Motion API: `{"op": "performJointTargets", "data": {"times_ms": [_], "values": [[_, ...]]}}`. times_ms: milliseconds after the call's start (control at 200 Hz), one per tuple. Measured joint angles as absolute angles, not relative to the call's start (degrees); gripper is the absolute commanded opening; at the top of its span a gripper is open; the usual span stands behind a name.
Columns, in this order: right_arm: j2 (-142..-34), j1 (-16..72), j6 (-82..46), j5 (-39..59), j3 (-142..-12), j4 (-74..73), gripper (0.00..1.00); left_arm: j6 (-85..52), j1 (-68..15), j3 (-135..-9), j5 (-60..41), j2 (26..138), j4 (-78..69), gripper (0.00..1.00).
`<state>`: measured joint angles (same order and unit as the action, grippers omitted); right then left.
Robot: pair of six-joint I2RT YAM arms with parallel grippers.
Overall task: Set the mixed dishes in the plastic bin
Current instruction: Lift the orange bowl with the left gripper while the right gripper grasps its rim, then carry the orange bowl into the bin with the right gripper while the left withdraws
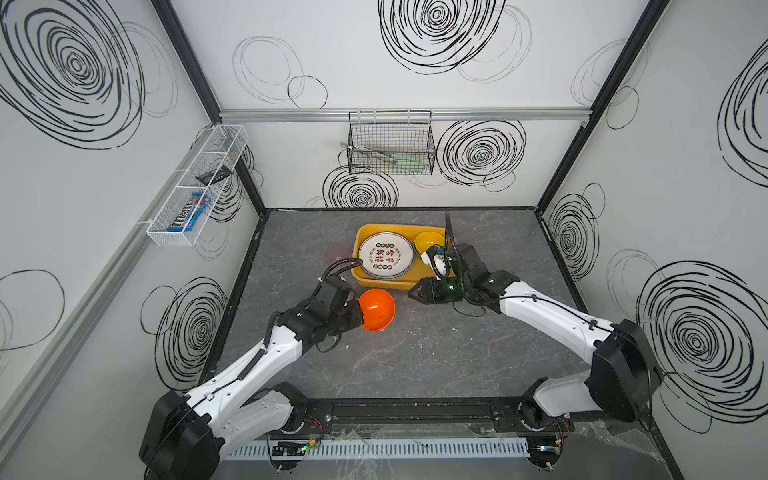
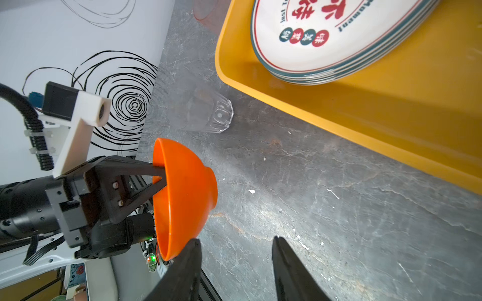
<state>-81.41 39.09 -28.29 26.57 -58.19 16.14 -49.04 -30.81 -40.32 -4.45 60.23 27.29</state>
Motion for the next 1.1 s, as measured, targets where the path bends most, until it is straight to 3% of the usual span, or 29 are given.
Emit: {"op": "performJointTargets", "data": {"times_ms": [535,750,1101], "values": [[-83.8,42.8,-28.4,25.5,-63.0,16.6,0.46,-47.6,-33.7,-46.0,-3.8,66.0,27.1,0.06],[-85.1,43.4,-28.1,23.4,-63.0,17.8,0.4,-47.5,-33.8,-46.6,-3.8,66.1,27.1,0.07],[-85.8,44.5,-26.9,20.1,-64.1,19.2,0.22,-47.6,-33.8,-46.9,-4.4,67.3,27.1,0.1]]}}
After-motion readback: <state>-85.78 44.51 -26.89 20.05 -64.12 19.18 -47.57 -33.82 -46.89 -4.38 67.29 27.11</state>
